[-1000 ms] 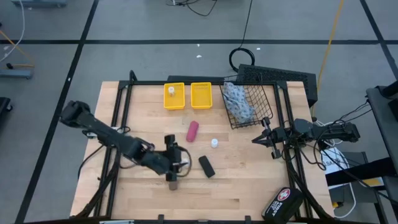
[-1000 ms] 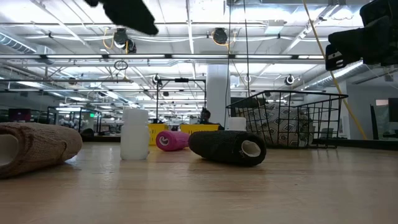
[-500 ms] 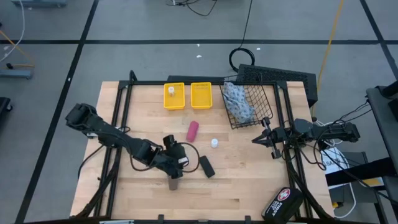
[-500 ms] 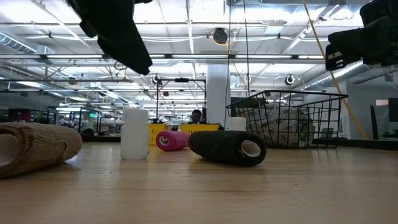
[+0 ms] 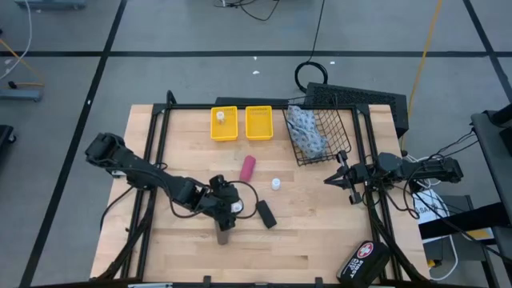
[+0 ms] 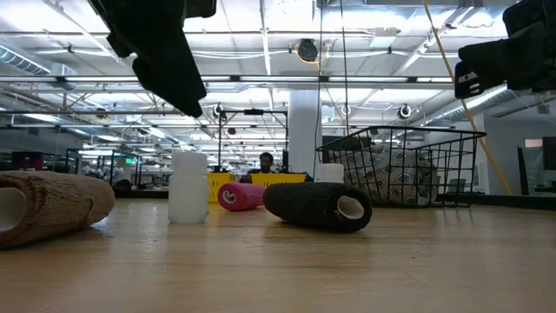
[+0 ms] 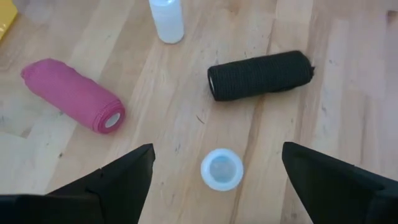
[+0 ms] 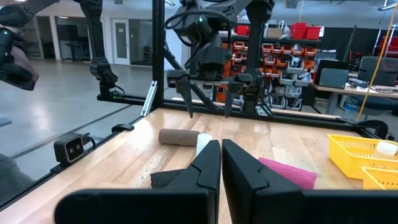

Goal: Pick & Place Medicine items
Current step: Put the left pill bottle into the left yellow basket

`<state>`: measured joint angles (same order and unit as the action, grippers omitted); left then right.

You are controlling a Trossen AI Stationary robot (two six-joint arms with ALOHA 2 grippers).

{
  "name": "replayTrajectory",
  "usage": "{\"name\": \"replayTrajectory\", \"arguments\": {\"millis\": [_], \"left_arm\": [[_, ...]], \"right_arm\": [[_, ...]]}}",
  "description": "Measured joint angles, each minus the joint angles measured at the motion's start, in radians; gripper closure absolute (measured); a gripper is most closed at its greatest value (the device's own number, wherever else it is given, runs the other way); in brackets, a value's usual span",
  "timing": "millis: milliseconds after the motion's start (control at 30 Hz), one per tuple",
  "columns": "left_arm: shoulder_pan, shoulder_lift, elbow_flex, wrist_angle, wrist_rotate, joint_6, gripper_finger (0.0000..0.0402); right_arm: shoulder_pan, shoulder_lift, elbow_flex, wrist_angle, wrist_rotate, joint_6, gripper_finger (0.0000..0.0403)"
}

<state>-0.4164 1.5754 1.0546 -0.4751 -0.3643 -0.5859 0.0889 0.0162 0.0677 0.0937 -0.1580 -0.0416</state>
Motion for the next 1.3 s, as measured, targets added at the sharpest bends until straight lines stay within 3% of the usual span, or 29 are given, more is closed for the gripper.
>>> {"name": "replayTrajectory", "arguments": {"millis": [467,1300], "left_arm": [[0.0,0.111,-0.002,0.008,0.049,0.003,0.0039],[0.003,0.174,-0.002,0.048,0.053,0.03,0.0039]], "right_arm": [[0.0,0.0,0.0,0.0,0.0,0.0,0.0394],[0.0,0.0,0.0,0.0,0.0,0.0,0.0394]]}}
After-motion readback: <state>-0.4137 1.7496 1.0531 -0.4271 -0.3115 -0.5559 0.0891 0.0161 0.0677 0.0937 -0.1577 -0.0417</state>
